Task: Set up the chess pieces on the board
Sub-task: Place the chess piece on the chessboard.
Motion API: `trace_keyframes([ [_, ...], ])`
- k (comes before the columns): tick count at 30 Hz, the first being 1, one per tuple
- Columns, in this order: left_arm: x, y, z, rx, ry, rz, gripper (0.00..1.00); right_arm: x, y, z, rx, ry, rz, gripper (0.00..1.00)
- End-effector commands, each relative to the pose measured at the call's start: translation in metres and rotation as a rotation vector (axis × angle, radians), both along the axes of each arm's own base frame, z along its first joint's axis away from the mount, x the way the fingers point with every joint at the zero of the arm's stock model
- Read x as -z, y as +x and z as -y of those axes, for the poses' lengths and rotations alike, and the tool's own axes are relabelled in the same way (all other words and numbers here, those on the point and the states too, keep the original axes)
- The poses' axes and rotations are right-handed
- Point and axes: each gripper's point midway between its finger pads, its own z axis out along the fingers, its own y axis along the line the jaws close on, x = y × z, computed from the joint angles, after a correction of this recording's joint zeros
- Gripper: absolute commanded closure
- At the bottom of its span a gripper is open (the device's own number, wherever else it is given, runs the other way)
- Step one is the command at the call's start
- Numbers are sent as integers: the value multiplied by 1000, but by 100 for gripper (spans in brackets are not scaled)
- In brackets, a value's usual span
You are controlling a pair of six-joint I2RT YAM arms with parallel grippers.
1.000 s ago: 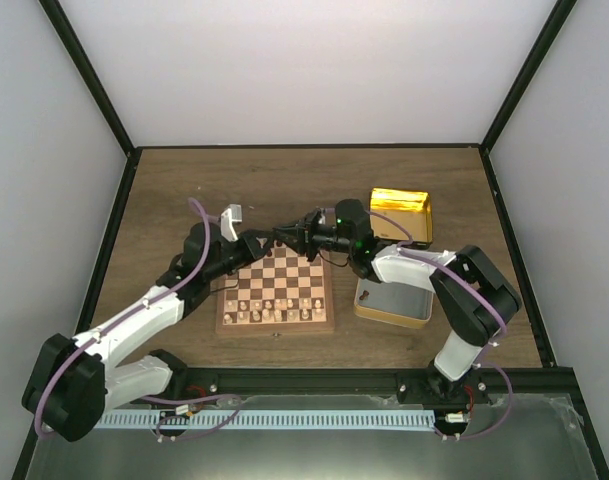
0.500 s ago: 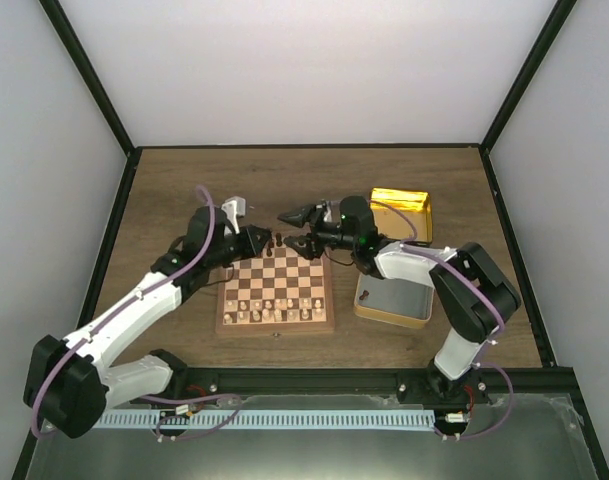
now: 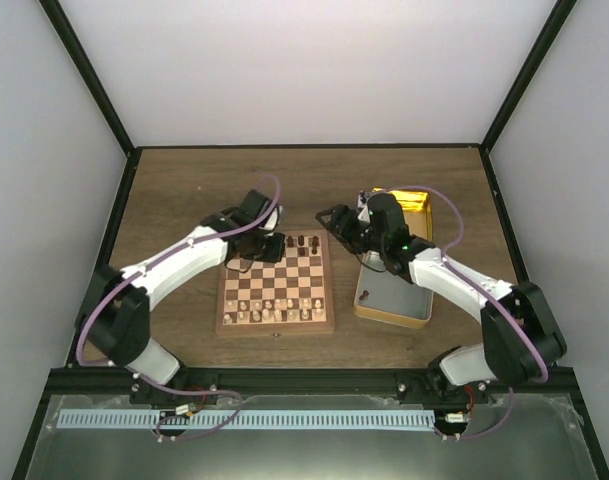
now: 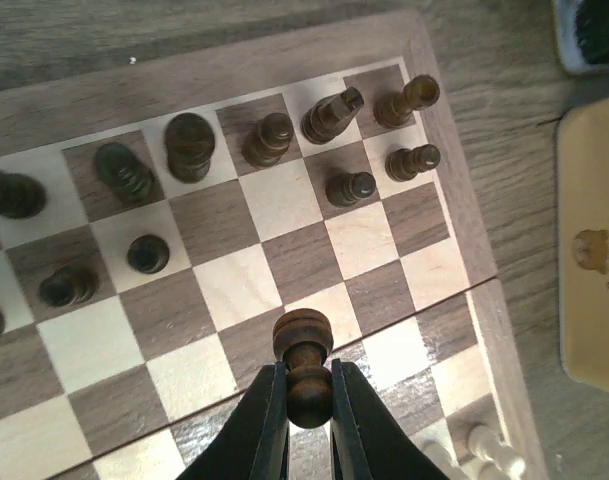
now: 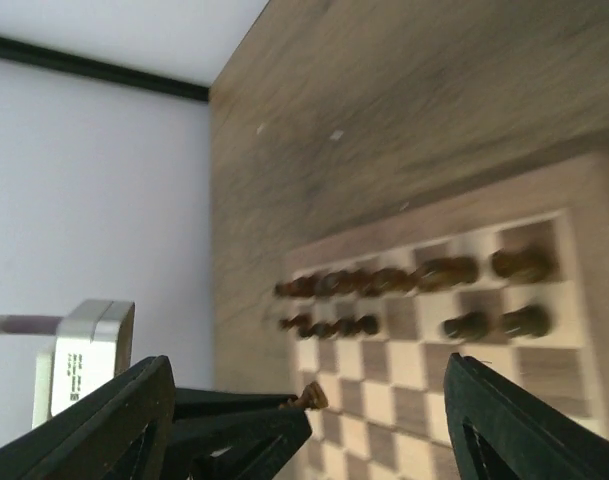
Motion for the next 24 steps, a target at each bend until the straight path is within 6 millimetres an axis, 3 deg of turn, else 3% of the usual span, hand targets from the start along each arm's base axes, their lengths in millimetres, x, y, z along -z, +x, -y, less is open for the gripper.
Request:
trace_keyframes([
  [1,9,8,-2,63,169,-6,92,7,11,48,128,-258,79,24],
  [6,24,18,1,94,241,-44,92,10,9,65,174,-321,84,24],
  [10,38,18,1,108,272,-78,91,14,9,66,174,-331,75,24],
  [24,52,34,6,130,309,-84,89,18,14,65,170,-347,61,24],
])
